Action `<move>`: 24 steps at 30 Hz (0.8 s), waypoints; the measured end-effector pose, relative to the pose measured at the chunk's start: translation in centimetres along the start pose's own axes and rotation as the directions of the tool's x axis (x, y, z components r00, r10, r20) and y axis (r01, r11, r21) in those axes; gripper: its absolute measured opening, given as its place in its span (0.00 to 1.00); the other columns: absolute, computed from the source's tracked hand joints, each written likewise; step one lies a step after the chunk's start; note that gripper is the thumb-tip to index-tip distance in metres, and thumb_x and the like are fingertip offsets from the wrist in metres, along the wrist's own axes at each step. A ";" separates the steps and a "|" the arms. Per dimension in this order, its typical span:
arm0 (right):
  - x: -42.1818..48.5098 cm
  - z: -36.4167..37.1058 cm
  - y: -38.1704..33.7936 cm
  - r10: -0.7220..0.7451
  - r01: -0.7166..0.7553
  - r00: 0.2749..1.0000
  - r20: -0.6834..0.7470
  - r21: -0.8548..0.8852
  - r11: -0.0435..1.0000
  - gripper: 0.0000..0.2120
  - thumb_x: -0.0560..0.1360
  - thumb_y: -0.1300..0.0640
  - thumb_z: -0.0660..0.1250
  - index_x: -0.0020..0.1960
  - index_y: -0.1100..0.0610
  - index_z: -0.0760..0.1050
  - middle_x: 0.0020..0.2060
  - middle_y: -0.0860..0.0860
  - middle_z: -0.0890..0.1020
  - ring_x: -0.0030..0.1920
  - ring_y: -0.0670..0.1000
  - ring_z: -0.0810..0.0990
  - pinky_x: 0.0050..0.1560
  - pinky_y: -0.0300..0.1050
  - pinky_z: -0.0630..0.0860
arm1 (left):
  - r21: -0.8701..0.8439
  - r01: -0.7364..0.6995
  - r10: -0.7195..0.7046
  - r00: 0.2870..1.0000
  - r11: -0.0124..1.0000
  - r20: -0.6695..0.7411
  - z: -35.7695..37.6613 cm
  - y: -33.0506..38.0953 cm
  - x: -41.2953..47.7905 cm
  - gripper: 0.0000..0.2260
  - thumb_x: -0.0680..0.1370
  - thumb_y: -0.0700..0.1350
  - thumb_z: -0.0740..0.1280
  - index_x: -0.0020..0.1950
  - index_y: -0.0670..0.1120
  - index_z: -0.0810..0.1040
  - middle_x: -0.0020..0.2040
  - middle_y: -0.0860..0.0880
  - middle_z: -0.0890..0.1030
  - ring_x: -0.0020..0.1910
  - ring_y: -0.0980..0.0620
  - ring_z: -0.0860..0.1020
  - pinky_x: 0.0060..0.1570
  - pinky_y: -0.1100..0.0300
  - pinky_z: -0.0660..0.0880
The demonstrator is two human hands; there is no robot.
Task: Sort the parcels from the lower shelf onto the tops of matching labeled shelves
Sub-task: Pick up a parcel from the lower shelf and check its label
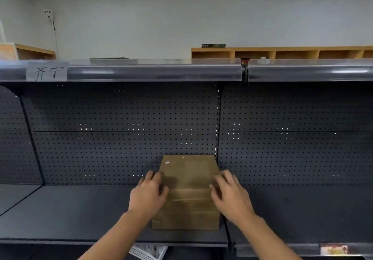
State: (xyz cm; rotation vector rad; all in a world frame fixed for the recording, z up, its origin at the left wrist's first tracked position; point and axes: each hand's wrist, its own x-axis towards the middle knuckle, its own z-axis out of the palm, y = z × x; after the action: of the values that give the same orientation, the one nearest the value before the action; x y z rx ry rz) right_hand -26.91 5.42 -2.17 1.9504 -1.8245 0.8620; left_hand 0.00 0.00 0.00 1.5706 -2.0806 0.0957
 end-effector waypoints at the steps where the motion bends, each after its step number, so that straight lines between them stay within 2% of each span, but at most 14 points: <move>1: 0.3 0.3 0.1 0.015 -0.015 1.000 0.005 0.007 1.000 0.24 0.82 0.42 0.56 0.65 0.55 0.81 0.59 0.50 0.78 0.57 0.52 0.80 0.42 0.45 0.82 | -0.020 0.013 -0.013 1.000 1.000 -0.001 0.1 0.2 0.2 0.17 0.83 0.54 0.64 0.70 0.51 0.77 0.62 0.50 0.78 0.60 0.46 0.80 0.45 0.53 0.80; 4: 0.5 1.1 -0.2 0.087 -0.088 0.996 0.034 0.019 0.996 0.27 0.82 0.41 0.52 0.65 0.55 0.81 0.62 0.52 0.79 0.60 0.54 0.79 0.50 0.49 0.83 | -0.092 0.056 -0.057 0.998 0.994 -0.005 0.6 0.7 0.5 0.17 0.83 0.54 0.62 0.69 0.49 0.78 0.64 0.49 0.76 0.59 0.45 0.80 0.47 0.52 0.81; 7: 0.5 2.0 -0.3 0.156 -0.163 0.981 0.114 0.060 0.985 0.32 0.82 0.36 0.47 0.68 0.55 0.78 0.65 0.52 0.76 0.62 0.54 0.78 0.52 0.49 0.82 | -0.168 0.126 -0.116 0.991 0.978 0.066 1.7 0.5 0.8 0.19 0.84 0.55 0.61 0.72 0.49 0.76 0.67 0.48 0.75 0.58 0.44 0.81 0.47 0.50 0.80; 9: 0.3 2.1 -0.3 0.225 -0.256 0.955 0.193 0.158 0.954 0.40 0.79 0.29 0.42 0.72 0.55 0.75 0.67 0.50 0.73 0.64 0.53 0.76 0.55 0.49 0.81 | -0.259 0.198 -0.174 0.978 0.945 0.112 2.1 0.2 1.3 0.18 0.85 0.55 0.62 0.72 0.48 0.73 0.67 0.47 0.74 0.54 0.44 0.80 0.47 0.50 0.77; 10: 0.2 2.1 -0.3 0.260 -0.308 0.941 0.216 0.236 0.921 0.40 0.79 0.29 0.43 0.74 0.55 0.72 0.68 0.50 0.72 0.66 0.53 0.76 0.57 0.48 0.80 | -0.338 0.244 -0.203 0.967 0.909 0.151 2.0 0.1 1.6 0.18 0.85 0.54 0.62 0.72 0.48 0.71 0.67 0.47 0.75 0.53 0.45 0.79 0.49 0.50 0.77; 12: 0.4 2.4 -0.3 0.351 -0.426 0.904 0.245 0.428 0.797 0.33 0.83 0.37 0.57 0.81 0.55 0.63 0.73 0.51 0.70 0.71 0.55 0.75 0.65 0.48 0.76 | -0.484 0.347 -0.248 0.934 0.804 0.257 1.9 -0.1 1.9 0.19 0.86 0.53 0.62 0.74 0.47 0.69 0.65 0.47 0.78 0.52 0.48 0.78 0.53 0.50 0.77; 14: 0.9 2.0 -0.3 0.470 -0.603 0.793 0.388 0.610 0.514 0.38 0.83 0.47 0.66 0.86 0.56 0.52 0.78 0.55 0.67 0.77 0.57 0.70 0.73 0.50 0.70 | -0.537 0.450 -0.258 0.882 0.714 0.395 1.5 -0.2 1.9 0.24 0.86 0.55 0.61 0.79 0.45 0.66 0.65 0.46 0.79 0.53 0.50 0.77 0.53 0.53 0.76; 15: 1.1 2.0 -0.1 0.501 -0.673 0.725 0.473 0.643 0.366 0.38 0.83 0.47 0.67 0.86 0.56 0.52 0.78 0.56 0.69 0.77 0.58 0.70 0.75 0.52 0.70 | -0.561 0.494 -0.268 0.858 0.664 0.438 1.5 -0.1 1.9 0.26 0.86 0.56 0.62 0.81 0.45 0.65 0.68 0.45 0.79 0.56 0.48 0.77 0.57 0.52 0.77; 16: 1.3 2.0 0.0 0.513 -0.720 0.668 0.539 0.641 0.264 0.36 0.83 0.46 0.66 0.85 0.55 0.57 0.75 0.56 0.73 0.74 0.58 0.74 0.74 0.54 0.72 | -0.585 0.531 -0.284 0.839 0.613 0.464 1.5 -0.1 1.7 0.28 0.86 0.57 0.62 0.82 0.44 0.65 0.71 0.43 0.78 0.59 0.46 0.77 0.62 0.50 0.76; 18: 1.2 2.0 0.1 0.498 -0.754 0.629 0.597 0.625 0.203 0.28 0.82 0.43 0.65 0.79 0.54 0.70 0.65 0.53 0.81 0.64 0.56 0.80 0.68 0.53 0.77 | -0.625 0.576 -0.313 0.815 0.528 0.487 1.4 0.3 1.5 0.31 0.85 0.58 0.64 0.83 0.43 0.66 0.72 0.41 0.77 0.65 0.41 0.77 0.66 0.49 0.75; 21: 0.8 2.2 0.0 0.482 -0.734 0.645 0.593 0.656 0.176 0.23 0.82 0.42 0.66 0.72 0.52 0.76 0.58 0.50 0.84 0.58 0.52 0.83 0.61 0.50 0.80 | -0.667 0.606 -0.328 0.795 0.434 0.509 1.5 0.5 1.5 0.33 0.84 0.58 0.65 0.84 0.42 0.64 0.78 0.40 0.74 0.74 0.38 0.74 0.69 0.49 0.72; 24: 0.7 1.2 -0.4 0.474 -0.686 0.684 0.554 0.709 0.162 0.19 0.82 0.43 0.66 0.69 0.50 0.78 0.55 0.47 0.85 0.55 0.48 0.83 0.51 0.43 0.78 | -0.709 0.591 -0.339 0.805 0.386 0.487 1.4 0.5 1.2 0.30 0.85 0.57 0.65 0.83 0.44 0.67 0.77 0.40 0.76 0.72 0.39 0.76 0.70 0.46 0.74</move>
State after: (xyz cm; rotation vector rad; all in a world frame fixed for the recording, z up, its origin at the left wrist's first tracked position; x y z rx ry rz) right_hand -26.26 4.22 -2.60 1.7057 -2.6576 2.4428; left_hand -1.22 -1.39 -0.50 1.4514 -1.3142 -1.2358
